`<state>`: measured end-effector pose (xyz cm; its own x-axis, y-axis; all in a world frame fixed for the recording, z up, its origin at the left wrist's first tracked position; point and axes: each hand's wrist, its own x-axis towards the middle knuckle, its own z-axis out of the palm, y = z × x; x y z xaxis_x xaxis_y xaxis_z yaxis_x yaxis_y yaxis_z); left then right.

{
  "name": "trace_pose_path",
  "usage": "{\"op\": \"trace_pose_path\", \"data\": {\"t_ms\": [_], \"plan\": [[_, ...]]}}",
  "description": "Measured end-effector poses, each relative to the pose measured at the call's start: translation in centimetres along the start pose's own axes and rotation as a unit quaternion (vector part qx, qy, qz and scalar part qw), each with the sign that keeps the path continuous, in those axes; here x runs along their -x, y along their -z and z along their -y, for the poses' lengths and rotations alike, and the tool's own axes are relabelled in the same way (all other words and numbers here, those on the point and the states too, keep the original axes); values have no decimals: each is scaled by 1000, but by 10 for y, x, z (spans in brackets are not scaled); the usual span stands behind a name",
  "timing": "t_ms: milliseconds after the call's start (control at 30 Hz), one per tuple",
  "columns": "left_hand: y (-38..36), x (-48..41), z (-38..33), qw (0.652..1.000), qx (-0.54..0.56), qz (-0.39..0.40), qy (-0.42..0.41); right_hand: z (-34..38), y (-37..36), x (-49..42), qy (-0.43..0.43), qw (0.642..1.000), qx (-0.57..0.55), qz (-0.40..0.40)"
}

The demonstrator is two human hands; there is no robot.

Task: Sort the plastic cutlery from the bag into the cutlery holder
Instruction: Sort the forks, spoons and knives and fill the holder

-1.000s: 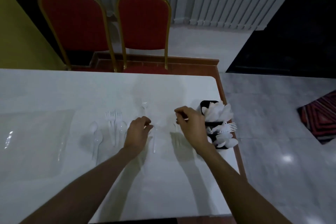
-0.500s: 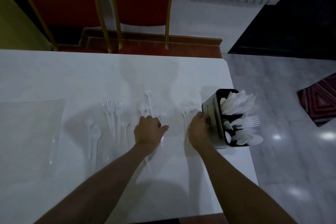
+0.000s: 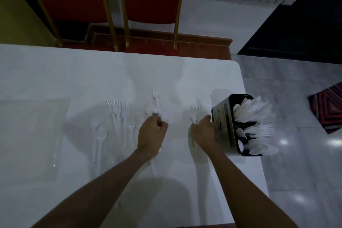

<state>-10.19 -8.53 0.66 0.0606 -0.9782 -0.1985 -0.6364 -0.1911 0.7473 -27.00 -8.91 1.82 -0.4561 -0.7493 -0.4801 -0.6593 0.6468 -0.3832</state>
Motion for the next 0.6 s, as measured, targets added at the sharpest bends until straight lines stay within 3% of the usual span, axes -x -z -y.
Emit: {"op": "trace_pose_path", "data": {"t_ms": [167,333,600], "plan": [[14,-50,4,995,26,-73,66,1,-3,-2,25,998,49,44],[14,-80,-3,994,26,-17,108,-3,-5,-10,16,997,58,49],[6,-91,-11,988,-80,48,126,-12,-2,-10,41,995,51,77]]}}
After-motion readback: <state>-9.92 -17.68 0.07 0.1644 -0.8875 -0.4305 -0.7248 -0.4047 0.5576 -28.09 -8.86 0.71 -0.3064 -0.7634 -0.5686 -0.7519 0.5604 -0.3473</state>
